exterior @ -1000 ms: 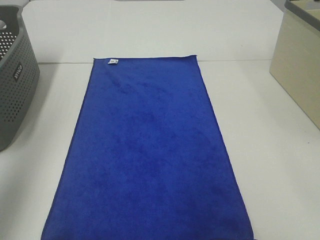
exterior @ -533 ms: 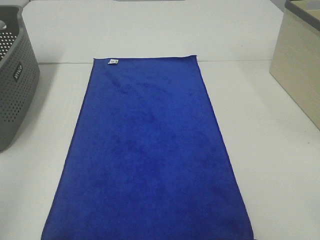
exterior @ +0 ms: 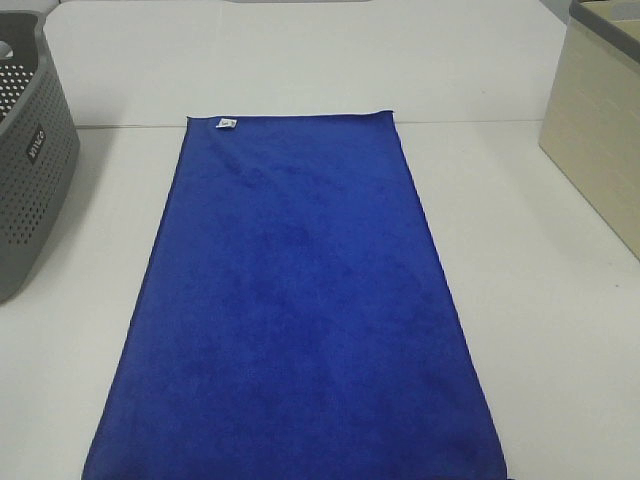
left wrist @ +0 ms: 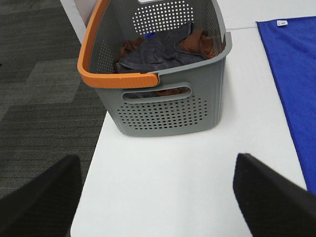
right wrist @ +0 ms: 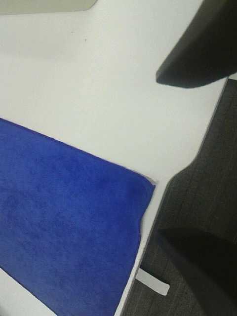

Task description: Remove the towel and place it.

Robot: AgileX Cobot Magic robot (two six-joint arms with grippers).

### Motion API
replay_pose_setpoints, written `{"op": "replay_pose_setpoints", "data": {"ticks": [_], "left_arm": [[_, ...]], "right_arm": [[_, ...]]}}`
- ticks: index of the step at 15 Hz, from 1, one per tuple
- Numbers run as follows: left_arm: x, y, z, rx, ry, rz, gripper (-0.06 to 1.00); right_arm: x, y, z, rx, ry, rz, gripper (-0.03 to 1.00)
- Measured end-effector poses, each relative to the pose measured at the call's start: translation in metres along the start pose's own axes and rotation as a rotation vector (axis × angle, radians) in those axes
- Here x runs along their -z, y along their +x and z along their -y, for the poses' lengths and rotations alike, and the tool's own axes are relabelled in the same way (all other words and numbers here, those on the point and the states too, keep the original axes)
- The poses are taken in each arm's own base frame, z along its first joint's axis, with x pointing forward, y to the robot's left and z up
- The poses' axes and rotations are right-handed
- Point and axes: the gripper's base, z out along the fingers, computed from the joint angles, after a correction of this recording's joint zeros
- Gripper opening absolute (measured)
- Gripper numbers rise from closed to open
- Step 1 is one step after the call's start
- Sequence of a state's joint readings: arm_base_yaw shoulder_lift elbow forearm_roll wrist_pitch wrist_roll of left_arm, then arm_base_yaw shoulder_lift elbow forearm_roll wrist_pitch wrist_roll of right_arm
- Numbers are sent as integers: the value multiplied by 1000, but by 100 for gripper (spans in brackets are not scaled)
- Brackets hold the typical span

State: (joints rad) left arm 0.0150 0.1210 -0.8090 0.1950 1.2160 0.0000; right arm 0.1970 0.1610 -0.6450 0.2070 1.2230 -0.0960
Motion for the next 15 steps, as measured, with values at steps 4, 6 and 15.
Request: {"op": "replay_pose_setpoints", "data": {"ticks": [4, 6, 15], "left_arm": [[10, 25, 1, 17, 4, 68, 79], [1, 30, 3, 13, 11, 32, 79], [-44, 52, 29, -27, 185, -29, 79]], "right_arm": [[-16, 34, 2, 29, 5, 48, 76], [-23, 36, 4, 39, 9, 55, 76], [-28, 34, 6, 78, 30, 80, 76]]}}
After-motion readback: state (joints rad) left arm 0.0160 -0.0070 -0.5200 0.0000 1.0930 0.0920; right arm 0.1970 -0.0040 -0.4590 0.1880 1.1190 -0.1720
